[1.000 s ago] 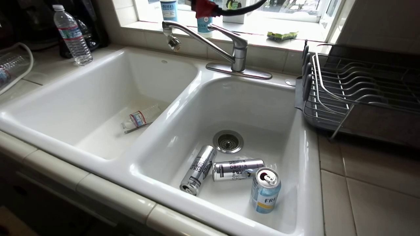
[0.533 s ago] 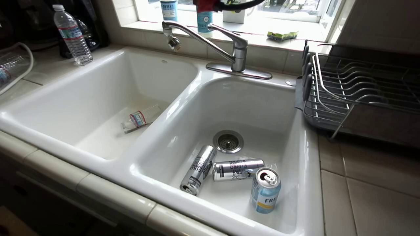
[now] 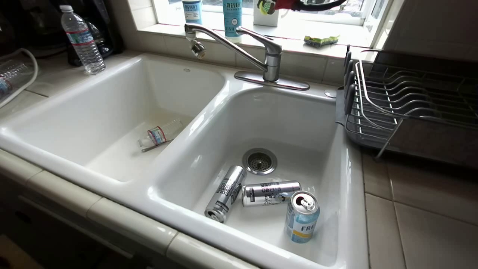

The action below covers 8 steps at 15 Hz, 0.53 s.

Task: Remove the sponge from the window sill

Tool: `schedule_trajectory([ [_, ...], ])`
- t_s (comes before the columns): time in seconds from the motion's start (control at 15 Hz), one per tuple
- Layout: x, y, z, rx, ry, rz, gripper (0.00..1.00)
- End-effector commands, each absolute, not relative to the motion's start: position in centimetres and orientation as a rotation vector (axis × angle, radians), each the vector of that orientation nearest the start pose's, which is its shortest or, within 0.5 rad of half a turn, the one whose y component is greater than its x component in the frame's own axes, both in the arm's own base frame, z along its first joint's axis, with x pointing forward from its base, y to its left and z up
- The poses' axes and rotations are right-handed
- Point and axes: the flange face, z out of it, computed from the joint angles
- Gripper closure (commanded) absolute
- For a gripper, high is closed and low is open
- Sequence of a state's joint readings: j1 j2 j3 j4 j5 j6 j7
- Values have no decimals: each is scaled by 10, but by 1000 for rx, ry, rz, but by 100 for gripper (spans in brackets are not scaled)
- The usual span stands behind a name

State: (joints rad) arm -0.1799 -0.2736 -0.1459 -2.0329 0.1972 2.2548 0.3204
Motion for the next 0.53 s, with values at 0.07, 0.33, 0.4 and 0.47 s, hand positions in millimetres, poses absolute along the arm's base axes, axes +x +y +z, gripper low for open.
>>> schedule_trajectory([
  [0.07, 564, -194, 610, -2613, 1107, -725, 0],
  [0.33, 571, -199, 603, -2628, 1130, -705, 0],
  [0.4, 583, -205, 596, -2628, 1151, -699, 0],
  [0.47, 592, -210, 591, -2629, 1165, -694, 0],
])
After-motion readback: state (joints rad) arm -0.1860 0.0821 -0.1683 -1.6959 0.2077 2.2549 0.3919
